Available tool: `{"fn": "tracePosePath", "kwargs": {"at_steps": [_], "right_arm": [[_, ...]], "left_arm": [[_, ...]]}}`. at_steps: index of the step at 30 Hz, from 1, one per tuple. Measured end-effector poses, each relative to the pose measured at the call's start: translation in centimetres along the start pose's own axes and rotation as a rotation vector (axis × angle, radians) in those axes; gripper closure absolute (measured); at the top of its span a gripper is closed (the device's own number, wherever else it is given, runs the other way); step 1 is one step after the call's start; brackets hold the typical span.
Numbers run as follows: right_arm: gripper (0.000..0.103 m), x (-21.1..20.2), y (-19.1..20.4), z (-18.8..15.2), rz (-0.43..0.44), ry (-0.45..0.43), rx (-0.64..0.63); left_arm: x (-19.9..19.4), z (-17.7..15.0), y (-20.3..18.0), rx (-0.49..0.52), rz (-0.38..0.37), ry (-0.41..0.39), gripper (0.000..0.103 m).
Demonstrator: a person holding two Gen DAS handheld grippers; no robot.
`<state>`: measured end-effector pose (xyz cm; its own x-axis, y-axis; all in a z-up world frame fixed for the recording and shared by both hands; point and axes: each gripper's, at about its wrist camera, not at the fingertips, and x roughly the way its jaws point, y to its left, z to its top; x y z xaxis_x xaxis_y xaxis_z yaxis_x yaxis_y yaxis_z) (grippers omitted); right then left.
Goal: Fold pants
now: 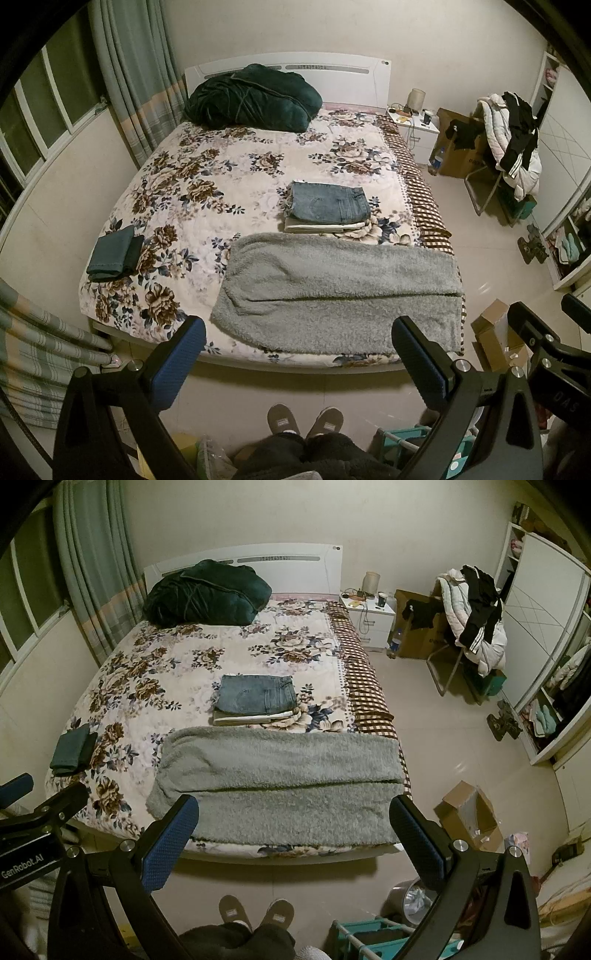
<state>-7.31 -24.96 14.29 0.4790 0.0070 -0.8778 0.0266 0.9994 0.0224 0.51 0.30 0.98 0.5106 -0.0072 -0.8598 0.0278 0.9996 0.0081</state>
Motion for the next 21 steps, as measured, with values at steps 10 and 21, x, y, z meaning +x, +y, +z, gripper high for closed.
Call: {"fn": "tracePosePath", "kwargs": {"at_steps": [10, 21], "right_arm": [[0.0, 0.2, -0.5, 0.3, 0.012, 0.014, 0.005], [0.0, 8.6, -4.8, 2.6, -0.003, 0.03, 0.088]], "left_arm": [[-0.1, 0.6, -0.3, -0.004, 0.008, 0.002, 0.0], [8.5, 5.7, -0.7, -0.095, 0.113, 0.013, 0.0]]}}
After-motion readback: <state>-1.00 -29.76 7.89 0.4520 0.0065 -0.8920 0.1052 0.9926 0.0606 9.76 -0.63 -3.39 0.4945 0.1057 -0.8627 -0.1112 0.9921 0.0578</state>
